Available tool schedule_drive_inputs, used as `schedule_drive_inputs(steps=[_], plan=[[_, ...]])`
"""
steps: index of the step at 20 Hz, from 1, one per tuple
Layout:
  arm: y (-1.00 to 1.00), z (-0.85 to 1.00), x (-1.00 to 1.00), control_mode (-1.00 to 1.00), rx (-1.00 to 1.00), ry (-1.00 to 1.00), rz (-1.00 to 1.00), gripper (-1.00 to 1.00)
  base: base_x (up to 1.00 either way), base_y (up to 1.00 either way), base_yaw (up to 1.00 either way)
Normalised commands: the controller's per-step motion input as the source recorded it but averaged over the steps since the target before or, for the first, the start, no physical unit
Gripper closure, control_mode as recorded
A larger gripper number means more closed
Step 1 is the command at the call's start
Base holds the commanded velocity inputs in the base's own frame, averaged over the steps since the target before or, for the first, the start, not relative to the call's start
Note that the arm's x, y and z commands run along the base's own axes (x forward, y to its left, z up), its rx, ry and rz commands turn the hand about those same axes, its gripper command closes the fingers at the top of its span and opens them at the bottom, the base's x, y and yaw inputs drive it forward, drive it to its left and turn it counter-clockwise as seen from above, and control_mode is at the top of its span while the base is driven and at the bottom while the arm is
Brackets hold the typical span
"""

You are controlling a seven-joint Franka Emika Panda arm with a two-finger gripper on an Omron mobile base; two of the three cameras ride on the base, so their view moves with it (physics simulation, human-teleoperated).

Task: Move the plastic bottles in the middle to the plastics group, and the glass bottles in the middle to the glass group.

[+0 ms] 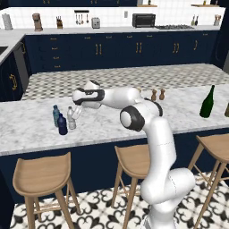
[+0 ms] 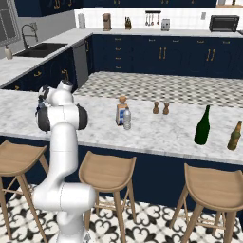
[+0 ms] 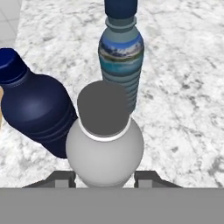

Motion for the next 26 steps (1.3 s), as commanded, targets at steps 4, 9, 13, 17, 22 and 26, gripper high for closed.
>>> schedule_drive_inputs(steps=[4, 9, 13, 17, 22, 26], plan=[[0.0, 0.0, 0.0, -1.0, 0.0, 0.0, 0.0, -1.0, 0.0, 0.0, 0.0], [0.0, 0.0, -0.01, -1.0, 0.0, 0.0, 0.0, -1.0, 0.0, 0.0, 0.0], [-0.01, 0.0, -0.05, -1.0, 0.0, 0.0, 0.0, -1.0, 0.0, 0.0, 0.0], [-0.1, 0.02, -0.04, -1.0, 0.0, 0.0, 0.0, -1.0, 0.0, 0.0, 0.0], [-0.32, 0.17, -0.08, -1.0, 0.0, -0.01, -0.04, -1.0, 0.0, 0.0, 0.0], [-0.45, 0.21, -0.27, -1.0, 0.0, -0.04, -0.09, -1.0, 0.0, 0.0, 0.0]])
